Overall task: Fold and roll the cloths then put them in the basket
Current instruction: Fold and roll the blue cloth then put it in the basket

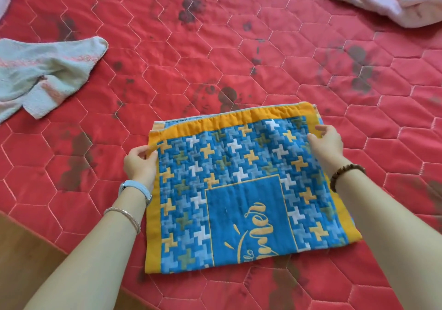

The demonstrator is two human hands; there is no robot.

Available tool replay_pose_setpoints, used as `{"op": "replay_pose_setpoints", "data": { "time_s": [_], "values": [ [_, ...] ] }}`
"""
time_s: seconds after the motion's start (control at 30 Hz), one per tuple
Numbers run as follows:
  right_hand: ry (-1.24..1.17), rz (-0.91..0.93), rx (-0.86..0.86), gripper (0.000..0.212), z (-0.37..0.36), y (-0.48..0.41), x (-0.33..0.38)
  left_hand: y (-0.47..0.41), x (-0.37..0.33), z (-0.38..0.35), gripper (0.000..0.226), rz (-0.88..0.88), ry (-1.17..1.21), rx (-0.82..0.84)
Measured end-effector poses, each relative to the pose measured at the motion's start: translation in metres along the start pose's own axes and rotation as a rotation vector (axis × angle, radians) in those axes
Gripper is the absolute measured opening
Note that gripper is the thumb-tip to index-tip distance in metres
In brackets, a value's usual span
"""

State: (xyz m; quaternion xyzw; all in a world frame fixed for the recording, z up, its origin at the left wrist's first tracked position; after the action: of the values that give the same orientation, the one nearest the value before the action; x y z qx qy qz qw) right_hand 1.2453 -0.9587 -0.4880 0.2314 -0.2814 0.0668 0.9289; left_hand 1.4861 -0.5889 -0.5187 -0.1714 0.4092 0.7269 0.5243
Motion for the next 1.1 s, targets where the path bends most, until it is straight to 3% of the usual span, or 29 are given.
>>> {"op": "replay_pose_setpoints", "data": {
  "time_s": [0.1, 0.2, 0.37, 0.5, 0.63, 0.93, 1.0, 1.1],
  "values": [
    [0.032, -0.001, 0.012, 0.043, 0.002, -0.014, -0.003, -0.004, -0.002, -0.003, 0.045, 0.052, 0.002, -0.063],
    [0.063, 0.003, 0.012, 0.046, 0.001, -0.023, -0.002, -0.006, -0.002, -0.008, 0.037, 0.045, 0.021, -0.069],
    [0.092, 0.051, -0.023, 0.048, -0.002, -0.035, 0.006, -0.006, -0.012, -0.005, 0.018, -0.122, 0.063, -0.095],
    [0.076, 0.115, -0.134, 0.030, 0.003, -0.039, 0.011, -0.005, -0.024, -0.002, 0.005, -0.279, 0.140, -0.067],
    [0.034, 0.074, -0.287, 0.025, 0.016, -0.040, 0.011, -0.008, -0.035, 0.000, 0.006, -0.333, 0.235, -0.085],
    [0.059, 0.006, -0.255, 0.023, 0.019, -0.057, 0.001, -0.028, -0.037, -0.024, 0.005, -0.297, 0.143, -0.122],
    [0.074, 0.022, -0.256, 0.023, 0.018, -0.056, 0.003, -0.030, -0.033, -0.026, 0.002, -0.272, 0.119, -0.146],
    [0.239, 0.163, -0.306, 0.030, 0.012, -0.049, 0.008, -0.033, -0.032, -0.023, 0.022, -0.294, 0.125, -0.181]
  ]
}}
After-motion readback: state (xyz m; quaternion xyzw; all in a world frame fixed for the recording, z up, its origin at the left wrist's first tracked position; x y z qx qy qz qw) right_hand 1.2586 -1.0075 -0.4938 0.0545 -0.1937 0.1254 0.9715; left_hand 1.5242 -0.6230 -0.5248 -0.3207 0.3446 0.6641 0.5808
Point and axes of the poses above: each hand's wrist, its own y-axis away from the middle knuckle, its own z-axis out of the back of the hand, x = y × z, the point moved 3 cm from there along -y, towards the middle knuckle, and after that the axes turned 2 degrees about z, right-handed, at the moved point
